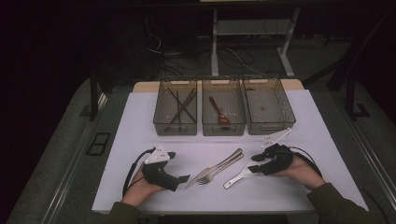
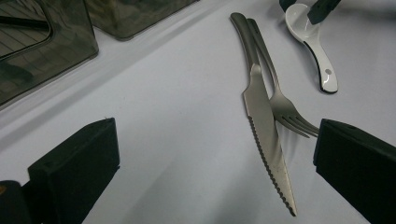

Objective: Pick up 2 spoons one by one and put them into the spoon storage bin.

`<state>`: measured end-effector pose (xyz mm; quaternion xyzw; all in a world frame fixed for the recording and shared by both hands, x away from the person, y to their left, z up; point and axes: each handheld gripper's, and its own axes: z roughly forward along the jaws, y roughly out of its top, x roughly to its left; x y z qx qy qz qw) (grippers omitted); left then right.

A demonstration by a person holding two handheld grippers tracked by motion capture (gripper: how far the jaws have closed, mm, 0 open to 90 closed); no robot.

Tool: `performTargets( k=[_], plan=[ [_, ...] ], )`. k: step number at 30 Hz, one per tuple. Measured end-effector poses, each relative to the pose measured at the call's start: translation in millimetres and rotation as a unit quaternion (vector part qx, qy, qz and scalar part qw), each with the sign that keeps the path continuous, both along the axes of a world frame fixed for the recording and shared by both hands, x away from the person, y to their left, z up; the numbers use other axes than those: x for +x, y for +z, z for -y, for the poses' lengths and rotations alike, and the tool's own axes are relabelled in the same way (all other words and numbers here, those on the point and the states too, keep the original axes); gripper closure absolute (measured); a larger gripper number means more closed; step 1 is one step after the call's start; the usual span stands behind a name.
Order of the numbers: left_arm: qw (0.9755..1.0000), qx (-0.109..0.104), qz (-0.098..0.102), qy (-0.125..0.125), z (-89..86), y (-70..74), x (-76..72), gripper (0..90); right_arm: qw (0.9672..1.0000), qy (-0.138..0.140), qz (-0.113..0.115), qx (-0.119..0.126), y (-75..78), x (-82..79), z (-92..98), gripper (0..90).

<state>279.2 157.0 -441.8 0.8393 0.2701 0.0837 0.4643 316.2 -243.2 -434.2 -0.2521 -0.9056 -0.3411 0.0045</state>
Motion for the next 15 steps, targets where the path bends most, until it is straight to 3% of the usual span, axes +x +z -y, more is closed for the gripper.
performTargets(
  k=[8, 10, 15],
  plan=[
    [1.0000, 0.001, 0.000, 0.000, 0.0, -0.2, 0.1, 0.0, 0.9997, 0.012, 0.004, -0.021, -3.4, -6.1, 0.7, 59.4],
    [1.0000, 0.002, 0.000, -0.001, 0.1, -0.4, 0.1, 0.0, 0.9990, 0.031, 0.010, -0.032, -5.4, -7.3, 1.7, 60.5],
    [1.0000, 0.002, 0.000, -0.001, 0.5, -0.5, 0.0, 0.0, 0.9986, 0.044, 0.008, -0.030, -5.3, -9.7, 2.8, 66.7]
  ],
)
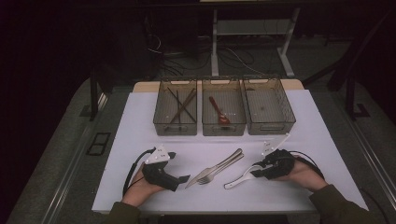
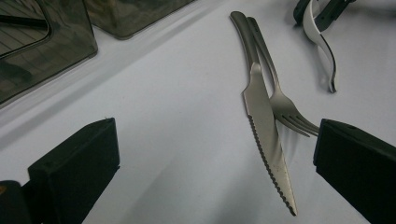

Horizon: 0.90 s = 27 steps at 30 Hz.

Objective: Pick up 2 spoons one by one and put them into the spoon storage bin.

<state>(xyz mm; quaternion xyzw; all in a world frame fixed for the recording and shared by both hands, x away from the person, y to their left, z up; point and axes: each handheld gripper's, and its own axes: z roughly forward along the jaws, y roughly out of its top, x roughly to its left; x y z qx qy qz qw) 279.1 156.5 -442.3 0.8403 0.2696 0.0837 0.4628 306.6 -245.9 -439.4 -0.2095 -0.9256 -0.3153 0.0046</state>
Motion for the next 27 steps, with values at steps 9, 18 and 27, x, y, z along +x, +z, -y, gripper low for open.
performTargets(
  k=[9, 18, 27],
  plan=[
    [1.0000, 0.000, -0.001, -0.002, 0.1, -0.2, -0.1, 0.0, 0.9998, -0.007, -0.011, 0.016, 1.0, -0.2, 6.1, 76.8],
    [1.0000, 0.000, -0.001, -0.002, -0.1, 0.0, -0.1, 0.0, 0.9993, -0.005, -0.023, 0.030, 2.4, 0.5, 10.9, 81.7],
    [1.0000, -0.001, -0.001, -0.002, -0.4, 0.2, 0.3, 0.0, 0.9970, -0.045, 0.000, 0.063, 12.0, 3.9, 19.7, 82.2]
  ],
)
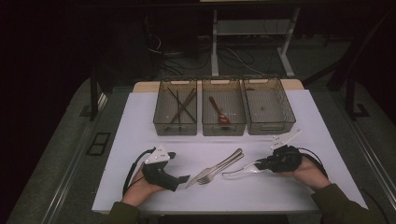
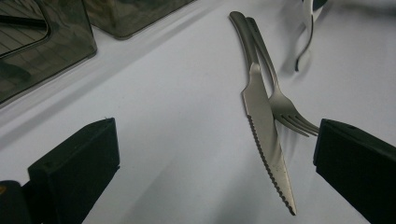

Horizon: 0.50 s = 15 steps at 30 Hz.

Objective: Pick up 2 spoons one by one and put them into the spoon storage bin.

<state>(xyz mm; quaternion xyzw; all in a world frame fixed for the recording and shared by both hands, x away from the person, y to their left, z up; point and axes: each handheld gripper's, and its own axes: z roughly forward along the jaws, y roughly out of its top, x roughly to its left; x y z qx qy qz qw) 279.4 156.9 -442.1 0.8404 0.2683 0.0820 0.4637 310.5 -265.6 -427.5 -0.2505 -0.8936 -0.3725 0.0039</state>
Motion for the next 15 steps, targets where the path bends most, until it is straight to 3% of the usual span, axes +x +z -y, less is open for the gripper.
performTargets(
  k=[8, 15],
  plan=[
    [1.0000, -0.002, -0.001, 0.003, -0.2, 0.1, 0.2, 0.0, 0.9977, -0.050, 0.019, 0.043, 14.3, 2.9, 9.7, 82.5],
    [1.0000, -0.001, -0.001, 0.003, -0.1, -0.2, 0.2, 0.0, 0.9941, -0.078, 0.040, 0.065, 25.8, 6.7, 14.2, 82.6]
  ],
)
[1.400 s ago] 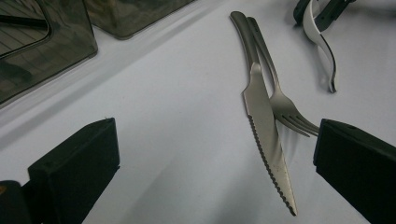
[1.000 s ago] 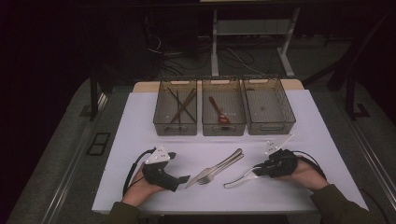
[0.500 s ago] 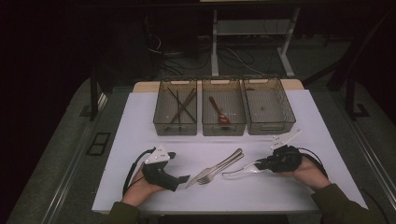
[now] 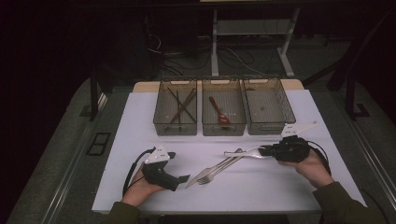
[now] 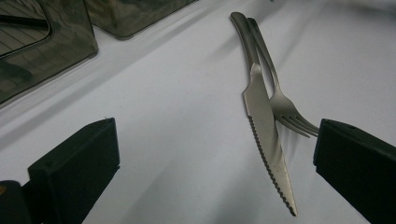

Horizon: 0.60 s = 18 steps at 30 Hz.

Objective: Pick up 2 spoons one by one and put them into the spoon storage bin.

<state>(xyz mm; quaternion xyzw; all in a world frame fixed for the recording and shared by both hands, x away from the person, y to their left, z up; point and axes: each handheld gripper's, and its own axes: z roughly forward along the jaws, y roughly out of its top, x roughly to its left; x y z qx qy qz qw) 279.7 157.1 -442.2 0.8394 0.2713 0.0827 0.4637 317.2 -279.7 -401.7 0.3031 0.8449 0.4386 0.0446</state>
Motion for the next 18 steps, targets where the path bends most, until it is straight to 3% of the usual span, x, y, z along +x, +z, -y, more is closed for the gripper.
performTargets(
  k=[11, 18],
  plan=[
    [1.0000, 0.001, 0.000, 0.001, 0.1, 0.0, 0.0, 0.0, 0.9981, -0.052, 0.029, 0.018, 20.5, 13.9, 1.8, 82.6],
    [1.0000, 0.002, 0.001, 0.002, 0.1, 0.0, 0.3, 0.0, 0.9964, -0.069, 0.041, 0.026, 32.1, 22.5, -0.3, 82.6]
  ],
)
